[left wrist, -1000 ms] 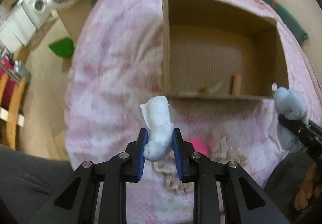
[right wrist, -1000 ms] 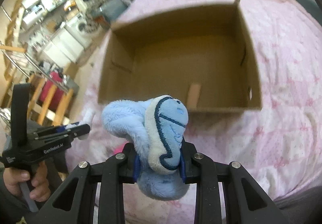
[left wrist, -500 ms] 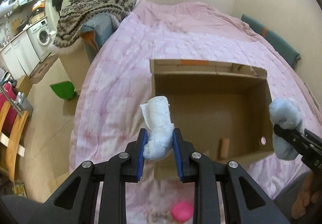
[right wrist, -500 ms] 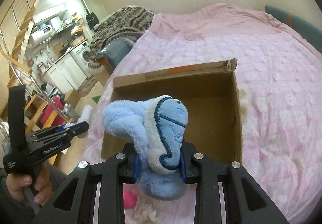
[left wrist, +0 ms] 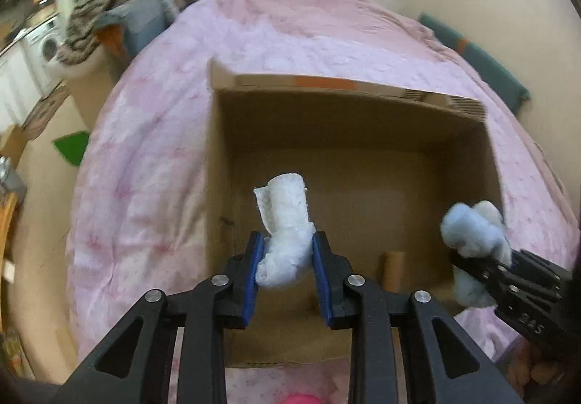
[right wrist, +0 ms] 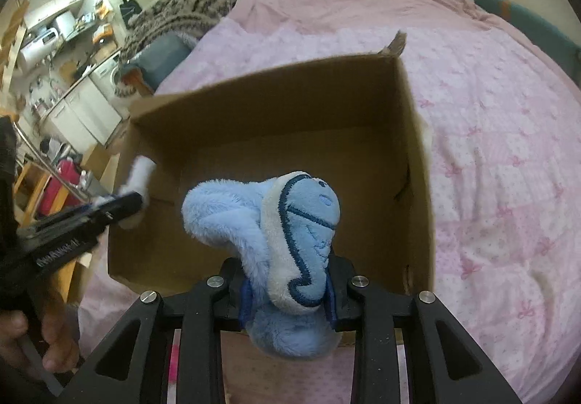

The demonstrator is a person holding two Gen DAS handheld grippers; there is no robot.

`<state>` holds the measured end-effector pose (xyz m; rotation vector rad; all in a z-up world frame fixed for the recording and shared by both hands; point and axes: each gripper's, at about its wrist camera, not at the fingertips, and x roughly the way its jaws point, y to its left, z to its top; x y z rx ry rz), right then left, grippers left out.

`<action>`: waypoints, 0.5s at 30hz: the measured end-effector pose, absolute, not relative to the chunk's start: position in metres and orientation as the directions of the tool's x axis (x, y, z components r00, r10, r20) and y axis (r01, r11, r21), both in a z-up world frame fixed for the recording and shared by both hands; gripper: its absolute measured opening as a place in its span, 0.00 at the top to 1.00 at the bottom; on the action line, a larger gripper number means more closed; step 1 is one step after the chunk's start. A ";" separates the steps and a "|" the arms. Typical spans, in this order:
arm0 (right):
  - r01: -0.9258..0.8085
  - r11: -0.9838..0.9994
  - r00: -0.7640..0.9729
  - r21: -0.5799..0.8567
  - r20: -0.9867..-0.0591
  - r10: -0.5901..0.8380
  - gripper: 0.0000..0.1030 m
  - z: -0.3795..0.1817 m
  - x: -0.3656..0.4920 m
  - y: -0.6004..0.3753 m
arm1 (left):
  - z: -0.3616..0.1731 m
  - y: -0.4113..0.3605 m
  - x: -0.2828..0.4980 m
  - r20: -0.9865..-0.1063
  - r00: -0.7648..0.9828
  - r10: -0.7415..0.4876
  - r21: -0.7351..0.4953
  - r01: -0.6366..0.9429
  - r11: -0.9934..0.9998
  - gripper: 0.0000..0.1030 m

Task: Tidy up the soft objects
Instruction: 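Carry the slipper and sock over the box and open the left gripper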

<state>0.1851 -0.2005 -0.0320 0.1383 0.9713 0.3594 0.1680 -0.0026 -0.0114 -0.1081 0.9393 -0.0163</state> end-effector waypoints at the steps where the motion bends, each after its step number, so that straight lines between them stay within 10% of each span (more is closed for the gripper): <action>1: -0.235 0.932 0.504 0.275 -0.786 0.359 0.69 -0.034 0.185 -0.200 | -0.012 -0.002 0.167 -0.800 0.598 -0.045 -0.085 -0.038 0.996 0.77; 15: -0.218 0.941 0.463 0.257 -0.822 0.332 0.67 -0.050 0.186 -0.197 | -0.017 -0.002 0.160 -0.804 0.594 -0.002 -0.026 -0.032 0.999 0.77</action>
